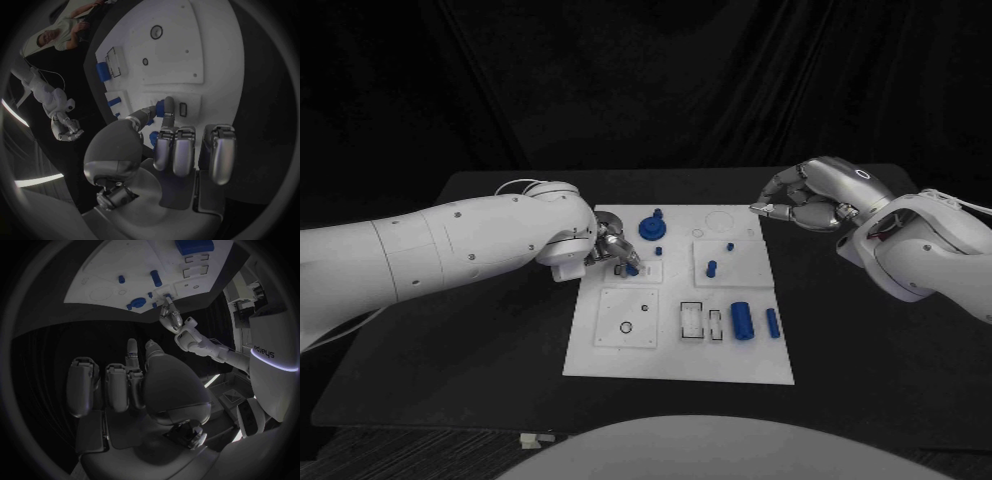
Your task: Assemble the parts on the task board
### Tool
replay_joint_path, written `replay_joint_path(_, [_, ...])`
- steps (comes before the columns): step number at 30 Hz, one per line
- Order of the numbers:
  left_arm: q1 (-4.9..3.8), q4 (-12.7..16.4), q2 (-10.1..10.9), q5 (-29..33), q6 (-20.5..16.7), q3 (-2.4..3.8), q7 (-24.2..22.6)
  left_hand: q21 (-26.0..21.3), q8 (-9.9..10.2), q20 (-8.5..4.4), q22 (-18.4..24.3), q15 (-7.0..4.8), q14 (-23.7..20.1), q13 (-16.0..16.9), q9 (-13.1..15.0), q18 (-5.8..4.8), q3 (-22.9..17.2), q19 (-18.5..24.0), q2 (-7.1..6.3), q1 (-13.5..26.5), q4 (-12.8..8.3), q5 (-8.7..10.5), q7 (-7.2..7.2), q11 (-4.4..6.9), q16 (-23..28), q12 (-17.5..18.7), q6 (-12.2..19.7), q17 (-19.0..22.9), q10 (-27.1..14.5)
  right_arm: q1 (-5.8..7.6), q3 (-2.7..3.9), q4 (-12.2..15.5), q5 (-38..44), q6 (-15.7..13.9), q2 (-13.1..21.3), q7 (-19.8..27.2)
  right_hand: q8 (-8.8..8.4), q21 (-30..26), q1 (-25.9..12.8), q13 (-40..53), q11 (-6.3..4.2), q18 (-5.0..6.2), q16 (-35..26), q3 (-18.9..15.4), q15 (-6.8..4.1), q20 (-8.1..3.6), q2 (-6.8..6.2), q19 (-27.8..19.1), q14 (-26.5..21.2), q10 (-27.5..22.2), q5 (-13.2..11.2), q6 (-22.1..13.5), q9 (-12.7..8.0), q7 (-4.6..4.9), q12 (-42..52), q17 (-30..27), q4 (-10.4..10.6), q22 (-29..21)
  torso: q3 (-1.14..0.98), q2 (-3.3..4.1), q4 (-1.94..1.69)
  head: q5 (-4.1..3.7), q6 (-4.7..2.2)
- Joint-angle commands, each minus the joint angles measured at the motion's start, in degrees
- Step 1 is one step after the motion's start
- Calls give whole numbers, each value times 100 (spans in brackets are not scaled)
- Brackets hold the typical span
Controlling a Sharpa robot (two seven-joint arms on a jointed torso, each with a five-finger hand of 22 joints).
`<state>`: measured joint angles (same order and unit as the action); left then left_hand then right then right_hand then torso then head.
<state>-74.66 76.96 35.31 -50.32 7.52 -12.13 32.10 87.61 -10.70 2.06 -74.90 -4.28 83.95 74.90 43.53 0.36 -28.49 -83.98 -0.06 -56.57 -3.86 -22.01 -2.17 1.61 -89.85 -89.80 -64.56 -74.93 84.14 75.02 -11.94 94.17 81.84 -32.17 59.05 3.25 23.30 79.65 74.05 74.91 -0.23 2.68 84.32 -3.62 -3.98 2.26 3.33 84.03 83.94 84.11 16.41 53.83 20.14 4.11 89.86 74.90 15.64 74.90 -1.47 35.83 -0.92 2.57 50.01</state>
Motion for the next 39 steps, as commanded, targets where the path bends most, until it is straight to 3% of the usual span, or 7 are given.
replay_joint_path(1, [23, 73, 38, 39, -324, -6, -190, -31, 13, 21, -1217, 3, 605, 1510, 4, 75, -208, -283, 58, -29, -159, -36, 1, 11, -15, -20, 37, -1507, 586, -14, 4, -3, 10, -9, 10, -85, -28, -40, 57, 1509, -20, -4, -31, 14, -19, -10, -20, 156, 371, 589, 21, -34, 9, -20, 14, 230, -34, 1160, 1, 3, 0, -1, -1])
replay_joint_path(19, [25, 106, 85, 39, -396, -5, -227, -49, 11, 21, -1200, 3, 605, 1510, 12, 82, -217, -263, 54, -36, -167, -46, 0, 10, -15, -20, 32, -1507, 586, -30, 4, -34, 10, 43, -7, -117, -35, -35, 67, 1509, -19, -6, -33, 16, -19, -10, -20, 159, 370, 589, 37, -43, 7, -18, 14, 227, -36, 1161, 1, -1, -7, 22, -1])
replay_joint_path(39, [30, 42, 56, 39, -138, -5, -134, -76, 18, 23, -1174, 7, 605, 1510, 23, 92, -213, -234, 55, -12, -143, 0, -6, 3, -15, -20, 38, -1507, 586, -32, 4, -29, 10, 97, 2, -153, -41, -42, 71, 1509, -18, -4, -34, 16, -19, -10, -21, 156, 370, 589, 43, -51, 4, -16, 14, 225, -36, 1159, 0, 3, -1, 32, -1])
